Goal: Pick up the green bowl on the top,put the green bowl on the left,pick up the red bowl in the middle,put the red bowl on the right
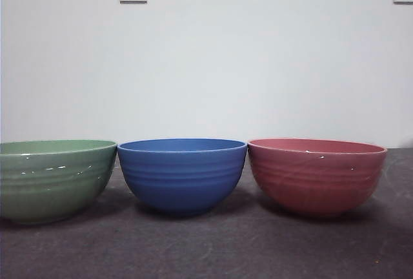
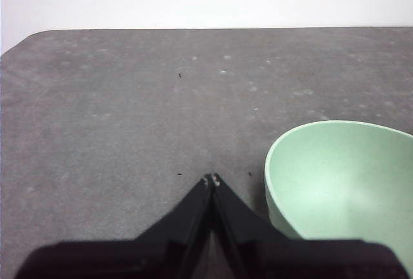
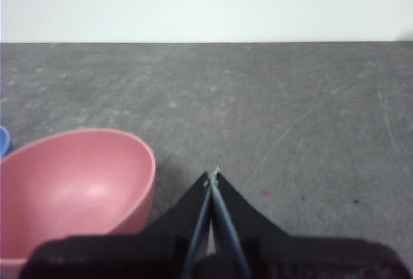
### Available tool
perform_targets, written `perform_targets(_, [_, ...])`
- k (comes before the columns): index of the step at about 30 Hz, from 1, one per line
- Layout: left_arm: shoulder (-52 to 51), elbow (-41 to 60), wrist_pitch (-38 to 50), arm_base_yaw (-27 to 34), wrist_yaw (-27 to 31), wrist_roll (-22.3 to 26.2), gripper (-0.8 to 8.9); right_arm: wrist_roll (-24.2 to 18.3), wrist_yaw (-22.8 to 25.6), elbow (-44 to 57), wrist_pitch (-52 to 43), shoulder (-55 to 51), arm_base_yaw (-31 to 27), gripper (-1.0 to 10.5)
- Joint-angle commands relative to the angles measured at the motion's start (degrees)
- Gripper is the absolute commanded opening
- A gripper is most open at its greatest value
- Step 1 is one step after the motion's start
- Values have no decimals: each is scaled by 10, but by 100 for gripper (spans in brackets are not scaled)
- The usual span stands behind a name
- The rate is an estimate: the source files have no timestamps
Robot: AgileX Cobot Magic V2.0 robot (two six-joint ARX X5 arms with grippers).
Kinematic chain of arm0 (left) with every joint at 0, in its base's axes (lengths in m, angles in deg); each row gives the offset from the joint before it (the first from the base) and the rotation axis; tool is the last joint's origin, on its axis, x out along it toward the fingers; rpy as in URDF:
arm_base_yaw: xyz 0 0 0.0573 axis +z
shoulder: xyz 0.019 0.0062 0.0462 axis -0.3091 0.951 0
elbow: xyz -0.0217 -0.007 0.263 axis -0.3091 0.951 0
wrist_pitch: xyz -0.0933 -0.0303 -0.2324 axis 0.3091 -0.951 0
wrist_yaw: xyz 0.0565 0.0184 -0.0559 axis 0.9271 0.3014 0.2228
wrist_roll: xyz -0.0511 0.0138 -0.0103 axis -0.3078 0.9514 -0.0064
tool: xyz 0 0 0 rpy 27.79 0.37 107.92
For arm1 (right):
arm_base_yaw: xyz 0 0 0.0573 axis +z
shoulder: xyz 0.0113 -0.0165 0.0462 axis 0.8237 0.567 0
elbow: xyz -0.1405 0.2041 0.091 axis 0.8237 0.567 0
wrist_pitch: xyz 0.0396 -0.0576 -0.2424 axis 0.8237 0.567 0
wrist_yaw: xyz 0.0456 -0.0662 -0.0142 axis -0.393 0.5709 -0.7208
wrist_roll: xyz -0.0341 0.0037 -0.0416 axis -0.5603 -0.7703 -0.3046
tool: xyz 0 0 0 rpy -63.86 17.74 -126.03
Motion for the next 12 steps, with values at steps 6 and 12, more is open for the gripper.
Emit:
perform_targets(6, [-2,8,-2,2,0,1,-3,16,-1,42,-26,-3,1,2])
perform_targets(12, [-2,8,-2,2,0,1,-3,54,1,43,-26,-2,1,2])
